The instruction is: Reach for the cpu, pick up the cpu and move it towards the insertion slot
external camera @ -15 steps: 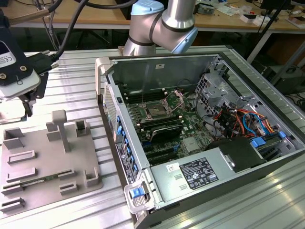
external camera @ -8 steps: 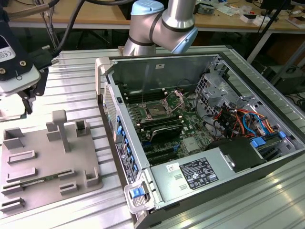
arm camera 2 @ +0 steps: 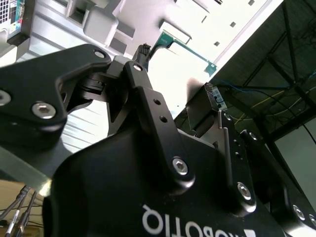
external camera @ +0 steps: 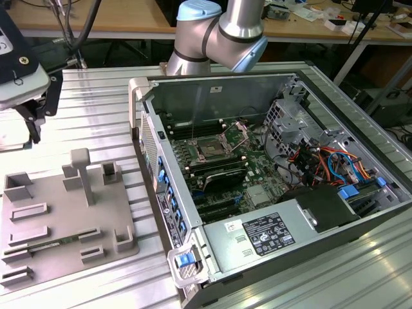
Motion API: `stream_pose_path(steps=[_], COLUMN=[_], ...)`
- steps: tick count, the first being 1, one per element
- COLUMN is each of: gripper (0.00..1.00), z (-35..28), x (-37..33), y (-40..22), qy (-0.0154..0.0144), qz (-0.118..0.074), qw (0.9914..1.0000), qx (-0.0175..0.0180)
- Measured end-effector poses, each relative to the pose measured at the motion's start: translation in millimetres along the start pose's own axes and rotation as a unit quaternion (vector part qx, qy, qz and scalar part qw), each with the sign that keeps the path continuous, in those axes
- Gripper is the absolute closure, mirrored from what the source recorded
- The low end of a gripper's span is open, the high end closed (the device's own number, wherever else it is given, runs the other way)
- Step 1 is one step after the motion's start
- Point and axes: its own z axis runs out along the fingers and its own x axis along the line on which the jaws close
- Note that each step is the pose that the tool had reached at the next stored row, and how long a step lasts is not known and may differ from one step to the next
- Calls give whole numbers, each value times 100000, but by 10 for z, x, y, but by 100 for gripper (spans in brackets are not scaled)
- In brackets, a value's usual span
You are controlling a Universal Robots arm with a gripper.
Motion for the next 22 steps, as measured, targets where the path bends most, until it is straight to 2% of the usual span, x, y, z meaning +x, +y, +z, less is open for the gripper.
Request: stream_pose_path(steps=[6, 10, 11, 12, 19, 22], gripper=[45, 45, 45, 45, 45, 45], z=[-3, -8, -12, -16, -18, -20], x=[-118, -248, -371, -463, -532, -595], y=[-2, -5, -7, -9, -11, -12], qy=[-1, -3, -2, -2, -2, -6], qz=[16, 59, 103, 125, 126, 128], qw=[100000, 100000, 100000, 100000, 100000, 100000], qx=[-6, -4, -6, -7, -5, -9])
